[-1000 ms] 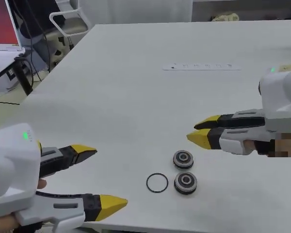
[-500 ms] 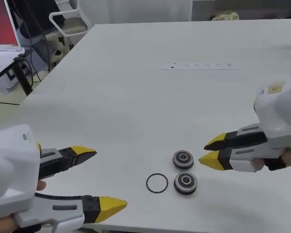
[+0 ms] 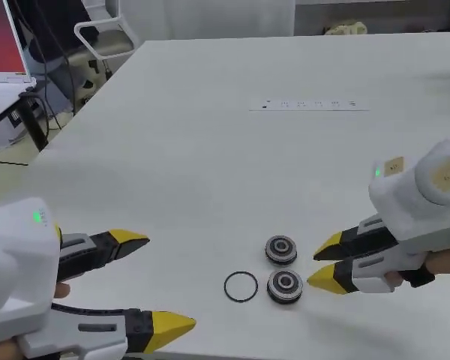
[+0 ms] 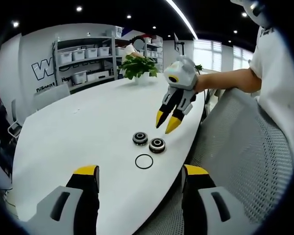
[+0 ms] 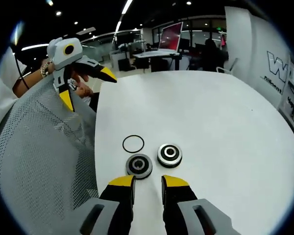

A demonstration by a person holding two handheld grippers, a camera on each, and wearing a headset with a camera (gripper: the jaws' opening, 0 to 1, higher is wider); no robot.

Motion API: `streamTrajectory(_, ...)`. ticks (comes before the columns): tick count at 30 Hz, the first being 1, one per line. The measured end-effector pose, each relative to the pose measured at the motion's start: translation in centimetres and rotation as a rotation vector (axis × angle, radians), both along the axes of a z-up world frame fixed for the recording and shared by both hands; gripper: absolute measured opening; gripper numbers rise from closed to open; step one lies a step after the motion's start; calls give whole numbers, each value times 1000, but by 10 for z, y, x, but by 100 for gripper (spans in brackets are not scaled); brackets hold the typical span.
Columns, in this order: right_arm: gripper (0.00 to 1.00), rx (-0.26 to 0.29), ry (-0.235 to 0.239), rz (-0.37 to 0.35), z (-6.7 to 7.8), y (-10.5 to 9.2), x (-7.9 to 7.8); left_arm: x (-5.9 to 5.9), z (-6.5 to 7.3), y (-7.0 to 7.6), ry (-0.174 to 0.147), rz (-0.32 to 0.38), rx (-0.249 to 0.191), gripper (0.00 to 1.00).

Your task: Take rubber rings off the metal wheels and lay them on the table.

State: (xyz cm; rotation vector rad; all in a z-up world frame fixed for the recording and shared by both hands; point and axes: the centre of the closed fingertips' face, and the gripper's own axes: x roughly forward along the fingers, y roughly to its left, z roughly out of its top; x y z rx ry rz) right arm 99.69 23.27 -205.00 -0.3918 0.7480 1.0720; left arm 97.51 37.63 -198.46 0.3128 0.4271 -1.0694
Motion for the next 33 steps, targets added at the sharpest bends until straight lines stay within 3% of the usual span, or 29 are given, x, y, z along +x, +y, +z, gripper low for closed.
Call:
streamTrajectory(2,19,-6,3,4,-2,-1,-1,-2,3,-2,13,-15,-19,66)
streamTrajectory(6,18,-18,5,7,-4,-1,-2,-6,5,-6,1,-53,11,68)
streamTrajectory(9,18,-24,8,10,-6,-2,-2,-10,16,-15,-1,-104,-4,68)
streamTrajectory(18,17,-30,13,21,-8,0,-5,0,38,-38,-60,-190,6,69)
streamTrajectory(26,17,-25,21,31,-9,3,-7,17,44,-71,-95,-272,7,68)
streamTrajectory(33,17,-27,33,37,-14,5,-9,21,39,-108,-89,-394,3,66)
